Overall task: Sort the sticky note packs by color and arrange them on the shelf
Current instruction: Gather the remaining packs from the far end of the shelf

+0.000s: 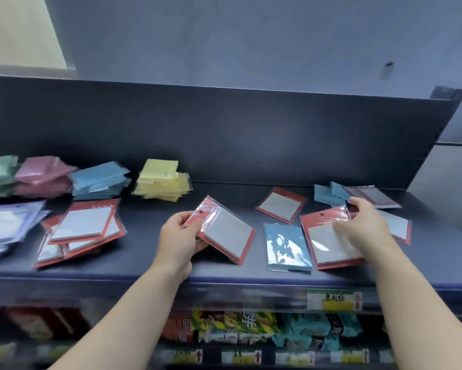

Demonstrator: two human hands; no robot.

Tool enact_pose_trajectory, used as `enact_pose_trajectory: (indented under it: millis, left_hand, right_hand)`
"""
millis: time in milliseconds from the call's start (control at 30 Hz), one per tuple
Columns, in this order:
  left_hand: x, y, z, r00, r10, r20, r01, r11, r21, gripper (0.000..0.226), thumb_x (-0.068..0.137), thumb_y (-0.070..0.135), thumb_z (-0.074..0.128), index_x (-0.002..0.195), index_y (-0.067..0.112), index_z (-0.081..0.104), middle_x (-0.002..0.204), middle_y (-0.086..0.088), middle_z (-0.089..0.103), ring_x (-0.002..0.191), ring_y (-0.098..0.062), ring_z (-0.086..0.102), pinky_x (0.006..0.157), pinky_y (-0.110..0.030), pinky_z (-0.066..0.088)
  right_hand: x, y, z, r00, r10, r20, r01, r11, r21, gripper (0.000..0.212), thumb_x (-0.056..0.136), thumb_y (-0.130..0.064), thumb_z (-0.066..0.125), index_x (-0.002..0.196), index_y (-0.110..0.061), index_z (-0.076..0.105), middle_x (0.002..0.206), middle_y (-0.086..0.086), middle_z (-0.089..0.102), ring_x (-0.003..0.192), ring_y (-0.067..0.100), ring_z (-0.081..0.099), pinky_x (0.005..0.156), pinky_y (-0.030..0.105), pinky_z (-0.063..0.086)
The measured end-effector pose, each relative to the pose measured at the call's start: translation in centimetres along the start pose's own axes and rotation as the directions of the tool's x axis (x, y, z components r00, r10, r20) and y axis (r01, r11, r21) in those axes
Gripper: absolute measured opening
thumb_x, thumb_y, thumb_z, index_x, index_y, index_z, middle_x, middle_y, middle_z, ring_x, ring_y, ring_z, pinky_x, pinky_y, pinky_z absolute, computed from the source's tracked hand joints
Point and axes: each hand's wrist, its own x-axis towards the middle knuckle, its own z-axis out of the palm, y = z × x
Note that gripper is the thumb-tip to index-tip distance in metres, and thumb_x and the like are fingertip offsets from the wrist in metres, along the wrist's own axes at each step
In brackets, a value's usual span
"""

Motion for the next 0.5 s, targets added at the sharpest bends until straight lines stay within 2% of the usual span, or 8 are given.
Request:
enact_pose_trajectory:
  millis: [100,200,267,367,433,500]
  left_hand:
    - [-0.2,0.3,0.1,0.999,0.009,-0.042,-0.009,1.0,-0.012,0.005,0.09,0.007,0.061,0.095,0.009,0.06,0.087,-0.008,0.069,0.074,-0.016,0.065,0.06,-0.03,0.053]
    - [-0.7,0.8,0.1,0.993,0.033,-0.112,-0.038,0.999,-0.039,0.005,0.093,0.006,0.055,0.095,0.01,0.058,0.087,-0.008,0.068,0.074,-0.016,0.065,0.061,-0.031,0.053]
    - [-1.1,1.2,0.0,0.987,0.054,-0.155,-0.063,0.997,-0.053,0.006,0.095,0.007,0.053,0.095,0.011,0.058,0.087,-0.008,0.068,0.076,-0.016,0.065,0.062,-0.033,0.054]
    - [-2.0,1.8,-0.5,0.977,0.079,-0.2,-0.093,0.994,-0.06,0.008,0.095,0.008,0.052,0.095,0.014,0.058,0.09,-0.008,0.067,0.08,-0.018,0.064,0.069,-0.037,0.057]
    - [-2.7,2.2,-1.2,0.973,0.087,-0.215,-0.103,0.993,-0.062,0.008,0.095,0.008,0.053,0.096,0.015,0.058,0.093,-0.009,0.067,0.083,-0.02,0.064,0.071,-0.036,0.057]
    - [-3.4,2.6,-2.4,0.967,0.093,-0.237,-0.107,0.993,-0.049,0.008,0.095,0.01,0.053,0.098,0.015,0.058,0.095,-0.01,0.068,0.086,-0.022,0.065,0.072,-0.037,0.057]
  right_hand:
    - [0.5,-0.9,-1.1,0.99,-0.076,-0.123,0.088,0.992,0.094,0.056,0.083,-0.008,0.059,0.137,-0.017,0.045,0.121,0.01,0.06,0.103,0.028,0.055,0.08,0.031,0.041]
    - [-0.2,-2.7,-1.7,0.952,-0.207,-0.228,0.261,0.933,0.246,0.05,0.083,-0.013,0.065,0.131,-0.018,0.049,0.101,0.006,0.065,0.092,0.024,0.059,0.08,0.036,0.048]
    - [-1.0,-4.2,-1.3,0.921,-0.307,-0.239,0.376,0.859,0.346,0.042,0.084,-0.014,0.067,0.124,-0.017,0.054,0.093,0.004,0.064,0.084,0.021,0.06,0.071,0.031,0.049]
    - [-2.4,-6.1,0.3,0.897,-0.419,-0.139,0.42,0.713,0.562,0.019,0.085,-0.012,0.068,0.099,-0.023,0.064,0.091,0.003,0.069,0.075,0.014,0.062,0.059,0.018,0.053]
    - [-3.5,-7.3,1.7,0.89,-0.454,-0.038,0.357,0.644,0.677,0.016,0.085,-0.008,0.068,0.088,-0.024,0.065,0.088,0.002,0.07,0.072,0.012,0.063,0.064,0.026,0.056]
    - [-4.5,-8.5,3.1,0.875,-0.48,0.066,0.275,0.604,0.748,0.016,0.085,-0.006,0.067,0.088,-0.022,0.066,0.085,0.0,0.071,0.072,0.012,0.064,0.065,0.033,0.056]
